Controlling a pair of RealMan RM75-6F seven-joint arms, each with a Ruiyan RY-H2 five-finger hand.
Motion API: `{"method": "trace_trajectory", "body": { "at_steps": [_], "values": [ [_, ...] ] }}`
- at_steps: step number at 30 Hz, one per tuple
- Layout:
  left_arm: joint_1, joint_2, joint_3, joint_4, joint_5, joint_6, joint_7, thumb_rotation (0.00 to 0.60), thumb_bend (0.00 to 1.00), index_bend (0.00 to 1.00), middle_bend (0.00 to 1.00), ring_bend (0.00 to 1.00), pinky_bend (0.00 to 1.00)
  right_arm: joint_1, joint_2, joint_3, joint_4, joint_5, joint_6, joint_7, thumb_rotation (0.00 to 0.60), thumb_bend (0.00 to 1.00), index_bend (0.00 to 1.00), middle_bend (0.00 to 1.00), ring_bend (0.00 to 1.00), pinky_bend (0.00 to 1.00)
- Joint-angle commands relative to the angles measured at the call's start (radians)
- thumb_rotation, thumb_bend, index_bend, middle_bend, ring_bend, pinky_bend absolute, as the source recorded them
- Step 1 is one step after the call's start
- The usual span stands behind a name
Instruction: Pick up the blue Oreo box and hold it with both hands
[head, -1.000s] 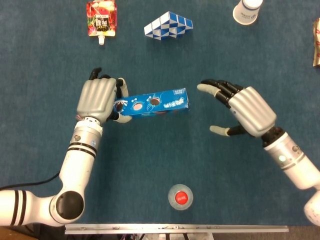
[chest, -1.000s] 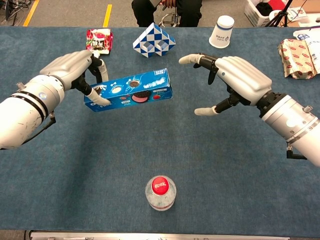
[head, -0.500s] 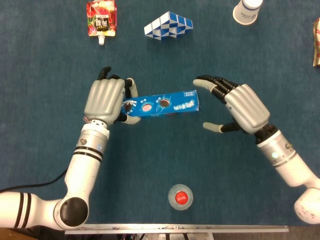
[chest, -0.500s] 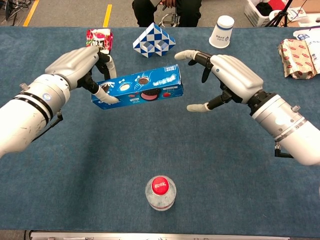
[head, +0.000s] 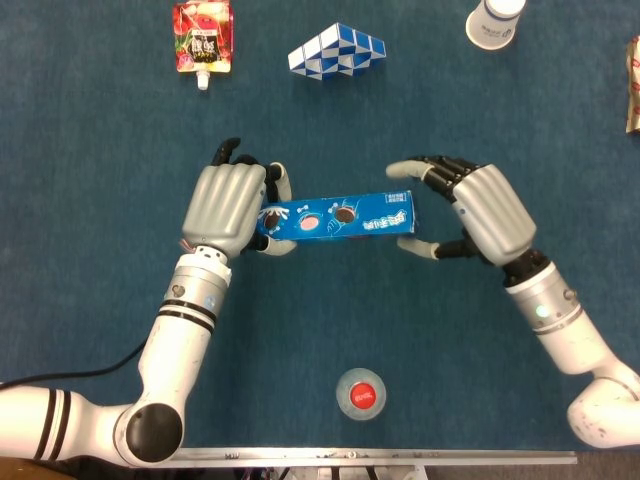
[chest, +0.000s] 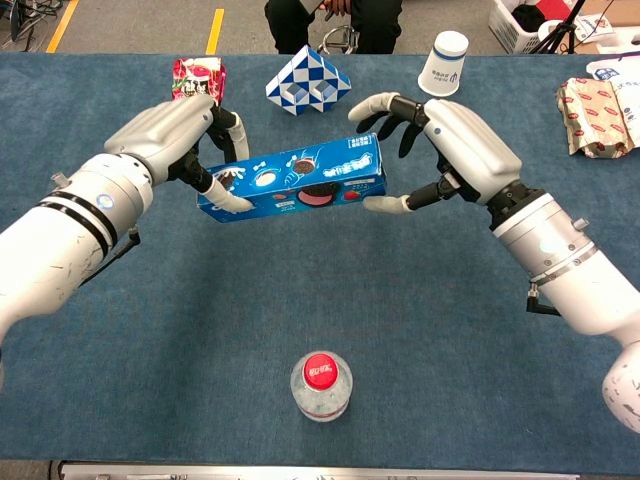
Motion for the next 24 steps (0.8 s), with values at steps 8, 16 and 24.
{"method": "trace_trajectory", "body": {
  "at_steps": [8, 16, 24],
  "values": [
    [0.002, 0.003, 0.004, -0.011, 0.007, 0.000, -0.010, 0.600, 0.06, 0.64, 0.69, 0.32, 0.10, -0.012, -0.053, 0.014, 0.051, 0.005, 0.050, 0.005, 0.600, 0.01, 0.58, 0.63, 0.64, 0.62],
    [0.003, 0.015, 0.016, -0.022, 0.018, -0.010, -0.014, 0.600, 0.06, 0.59, 0.65, 0.32, 0.10, -0.019, -0.067, 0.020, 0.064, 0.011, 0.071, -0.005, 0.600, 0.12, 0.66, 0.69, 0.70, 0.64],
    [0.005, 0.022, 0.025, -0.020, 0.032, -0.025, -0.029, 0.600, 0.06, 0.50, 0.53, 0.32, 0.10, -0.022, -0.072, 0.022, 0.070, 0.015, 0.080, -0.007, 0.600, 0.15, 0.67, 0.70, 0.71, 0.64]
  ]
}}
